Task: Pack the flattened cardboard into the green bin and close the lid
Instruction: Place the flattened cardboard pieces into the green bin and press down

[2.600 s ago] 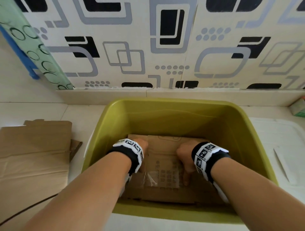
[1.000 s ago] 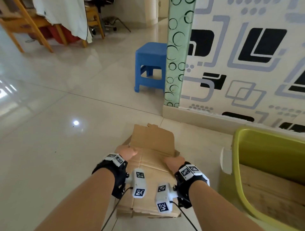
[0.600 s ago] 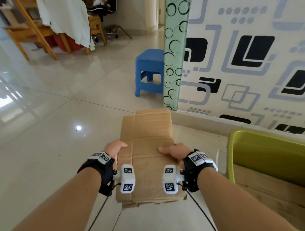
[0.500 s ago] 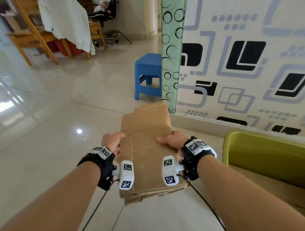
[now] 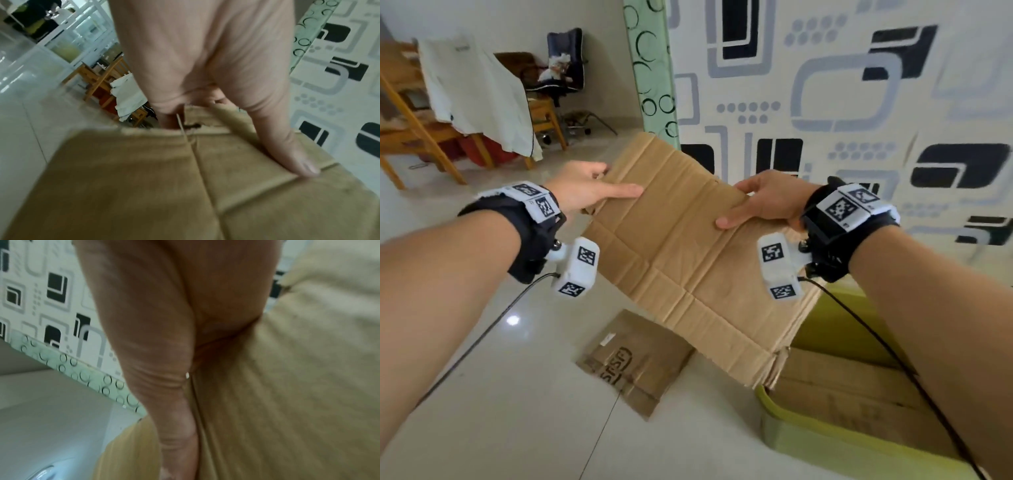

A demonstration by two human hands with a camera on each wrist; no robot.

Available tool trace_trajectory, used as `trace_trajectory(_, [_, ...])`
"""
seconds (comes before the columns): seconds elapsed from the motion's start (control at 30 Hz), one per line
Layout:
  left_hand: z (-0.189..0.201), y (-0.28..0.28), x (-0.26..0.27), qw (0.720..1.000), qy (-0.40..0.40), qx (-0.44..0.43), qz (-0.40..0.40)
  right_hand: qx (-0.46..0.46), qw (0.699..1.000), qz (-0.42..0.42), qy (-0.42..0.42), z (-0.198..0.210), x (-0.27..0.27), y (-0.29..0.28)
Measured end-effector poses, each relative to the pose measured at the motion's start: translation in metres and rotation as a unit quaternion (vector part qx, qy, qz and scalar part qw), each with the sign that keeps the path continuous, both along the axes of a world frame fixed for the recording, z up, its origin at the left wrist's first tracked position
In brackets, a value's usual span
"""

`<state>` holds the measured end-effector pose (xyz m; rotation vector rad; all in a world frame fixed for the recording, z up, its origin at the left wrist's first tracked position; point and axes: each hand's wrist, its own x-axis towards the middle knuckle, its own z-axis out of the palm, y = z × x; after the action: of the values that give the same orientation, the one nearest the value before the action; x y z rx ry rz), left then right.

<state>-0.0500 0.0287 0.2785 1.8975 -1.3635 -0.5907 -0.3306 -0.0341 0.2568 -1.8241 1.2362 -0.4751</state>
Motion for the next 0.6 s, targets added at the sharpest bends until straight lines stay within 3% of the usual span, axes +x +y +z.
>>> trace_trajectory(0.13, [-0.014, -0.013, -0.068, 0.983, 0.173, -0.016, -0.067, -0.102, 0.990, -0.043, 0.088, 0.028, -0.068, 0.007])
trace_trajectory(0.27, [-0.057, -0.024, -0.135, 0.950, 0.306, -0.014, -0.059, -0.213, 0.953, -0.095, 0.192, 0.033, -0.130, 0.004])
trace_trajectory(0.33, [-0.083, -0.024, -0.172, 0.936, 0.348, 0.003, -0.057, -0.214, 0.946, -0.101, 0.220, 0.023, -0.162, 0.003])
trace_trajectory(0.47, [-0.142, -0.019, -0.239, 0.924, 0.372, 0.066, -0.061, -0.137, 0.958, -0.073, 0.242, -0.023, -0.221, 0.002])
trace_trajectory(0.6, [-0.178, -0.021, -0.262, 0.927, 0.353, 0.118, -0.050, -0.100, 0.970, -0.057, 0.212, -0.076, -0.256, -0.004])
